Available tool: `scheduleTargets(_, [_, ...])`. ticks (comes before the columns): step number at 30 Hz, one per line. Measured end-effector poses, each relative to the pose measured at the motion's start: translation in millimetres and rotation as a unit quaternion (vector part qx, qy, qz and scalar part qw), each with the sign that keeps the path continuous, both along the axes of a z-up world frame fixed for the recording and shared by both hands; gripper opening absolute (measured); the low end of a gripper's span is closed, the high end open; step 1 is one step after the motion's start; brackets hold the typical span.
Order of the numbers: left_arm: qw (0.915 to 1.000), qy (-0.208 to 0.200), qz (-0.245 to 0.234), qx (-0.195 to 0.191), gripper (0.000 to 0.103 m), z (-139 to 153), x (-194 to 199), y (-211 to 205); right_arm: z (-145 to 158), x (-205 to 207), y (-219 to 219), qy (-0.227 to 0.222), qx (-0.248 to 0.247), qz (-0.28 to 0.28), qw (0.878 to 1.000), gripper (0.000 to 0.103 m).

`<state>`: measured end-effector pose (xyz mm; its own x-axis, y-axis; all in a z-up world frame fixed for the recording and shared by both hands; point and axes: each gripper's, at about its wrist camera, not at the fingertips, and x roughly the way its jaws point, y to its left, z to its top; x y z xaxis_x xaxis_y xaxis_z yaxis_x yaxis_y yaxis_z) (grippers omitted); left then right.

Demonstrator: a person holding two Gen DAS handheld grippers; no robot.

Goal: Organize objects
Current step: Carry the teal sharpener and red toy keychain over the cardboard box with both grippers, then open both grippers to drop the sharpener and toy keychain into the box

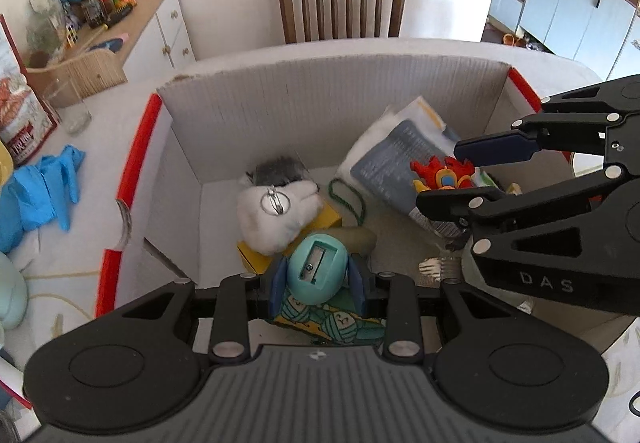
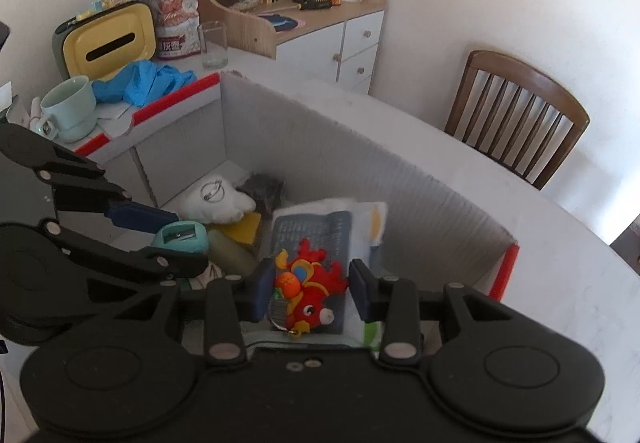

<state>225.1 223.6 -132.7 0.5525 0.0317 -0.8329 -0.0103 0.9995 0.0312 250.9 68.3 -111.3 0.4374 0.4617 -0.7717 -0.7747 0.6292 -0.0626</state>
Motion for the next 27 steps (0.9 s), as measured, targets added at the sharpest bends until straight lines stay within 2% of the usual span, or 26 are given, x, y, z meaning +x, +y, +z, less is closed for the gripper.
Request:
scheduleTargets(5, [0.9999, 0.007, -0.004, -0.008, 0.032, -3, 1, -1, -2, 2, -1, 0.01, 0.001, -0.003, 1.0, 0.04])
scheduleTargets(13, [0.9999, 0.007, 0.0, -0.009, 0.032, -1, 1, -5, 9, 1, -8, 0.008, 0.017, -0.005, 1.0, 0.048])
scheduleTargets(15, [1.0, 0.005, 0.001, -0.008, 0.035, 2, 0, -6, 13, -1, -10, 0.006, 0.02, -0.005, 1.0, 0.049])
scheduleTargets(17, [1.0, -0.002, 0.002, -0.009, 0.045, 5, -3, -6, 18, -4, -13, 0.001, 0.023, -0.005, 1.0, 0.05])
scheduleTargets(19, [0.9999, -0.01, 0.004, -0.012, 0.048, 11, -5, -6, 24, -7, -16, -0.003, 0.027, -0.005, 1.0, 0.051])
scheduleTargets(27, [0.9988, -0.044, 0.012, -0.017, 0.056, 38, -20, -9, 52, -28, -30, -0.024, 0.05, 0.0, 0.998, 0.052])
